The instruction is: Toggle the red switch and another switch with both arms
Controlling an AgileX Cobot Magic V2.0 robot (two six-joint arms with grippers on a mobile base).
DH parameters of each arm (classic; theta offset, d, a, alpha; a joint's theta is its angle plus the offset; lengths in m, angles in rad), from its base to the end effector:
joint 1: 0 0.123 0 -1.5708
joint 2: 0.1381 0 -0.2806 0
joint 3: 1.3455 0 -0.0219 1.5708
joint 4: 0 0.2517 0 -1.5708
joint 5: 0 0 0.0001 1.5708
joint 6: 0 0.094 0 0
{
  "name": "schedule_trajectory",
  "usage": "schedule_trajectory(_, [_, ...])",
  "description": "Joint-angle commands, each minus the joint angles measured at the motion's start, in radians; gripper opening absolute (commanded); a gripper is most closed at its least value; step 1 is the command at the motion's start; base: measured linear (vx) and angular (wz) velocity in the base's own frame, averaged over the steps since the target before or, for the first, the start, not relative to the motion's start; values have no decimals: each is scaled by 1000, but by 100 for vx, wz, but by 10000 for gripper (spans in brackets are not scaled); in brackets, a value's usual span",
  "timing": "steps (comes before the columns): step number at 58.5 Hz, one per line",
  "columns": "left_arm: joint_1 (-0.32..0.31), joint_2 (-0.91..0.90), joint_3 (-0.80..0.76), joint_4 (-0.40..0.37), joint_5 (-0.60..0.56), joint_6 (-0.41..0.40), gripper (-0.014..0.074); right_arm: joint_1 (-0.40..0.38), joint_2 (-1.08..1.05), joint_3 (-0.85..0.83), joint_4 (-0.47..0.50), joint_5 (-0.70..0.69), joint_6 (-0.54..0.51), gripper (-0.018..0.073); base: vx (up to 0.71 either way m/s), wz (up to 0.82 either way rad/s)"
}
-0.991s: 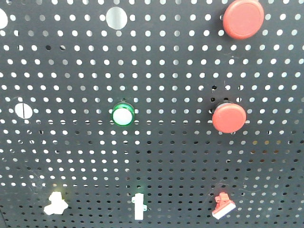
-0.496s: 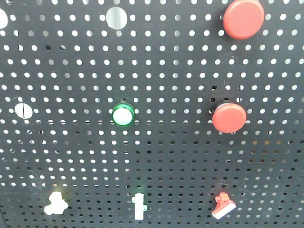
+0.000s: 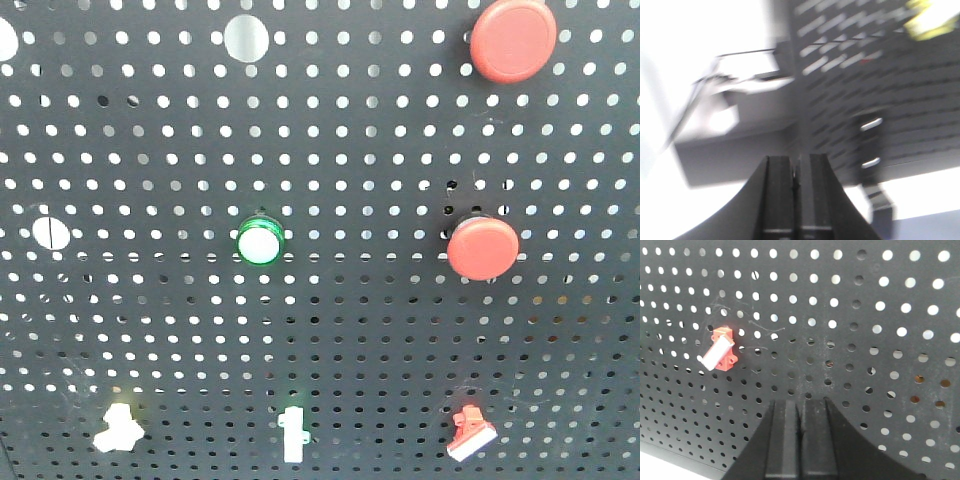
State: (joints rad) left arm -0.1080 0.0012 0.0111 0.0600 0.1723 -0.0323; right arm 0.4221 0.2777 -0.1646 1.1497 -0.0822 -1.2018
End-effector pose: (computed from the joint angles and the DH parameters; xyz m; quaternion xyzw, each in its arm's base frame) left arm 0.0647 -0.0060 0.1934 0.0464 0.7391 -0.0235 0.6715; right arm 0.0842 0.0302 0.2524 -0.1399 0.6903 0.1041 0.7022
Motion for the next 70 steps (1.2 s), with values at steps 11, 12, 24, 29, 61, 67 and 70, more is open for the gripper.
schedule_trajectory(11, [27,-30,35,-2,-94,-91,3,-5,6,-31,-3,-39,-8,-6,0,0])
schedule_trajectory(12, [26,-30,35,-2,-94,-91,3,-5,6,-31,-3,-39,-8,-6,0,0])
schedule_trajectory(24, [26,-30,35,-2,-78,-91,3,-5,6,-31,-3,-39,-8,-6,0,0])
schedule_trajectory(29, [26,-30,35,-2,-73,-91,3,-5,6,-31,-2,-39,-8,-6,0,0])
schedule_trajectory(61, [26,-30,35,-2,-73,-91,3,-8,6,-31,-159,-33,35,-6,0,0])
schedule_trajectory(67, [26,-30,35,-2,-73,-91,3,-42,6,-16,-445,-16,301,-6,0,0])
schedule_trajectory(70, [26,-30,35,-2,-73,-91,3,-82,6,-1,-583,-14,463,-6,0,0])
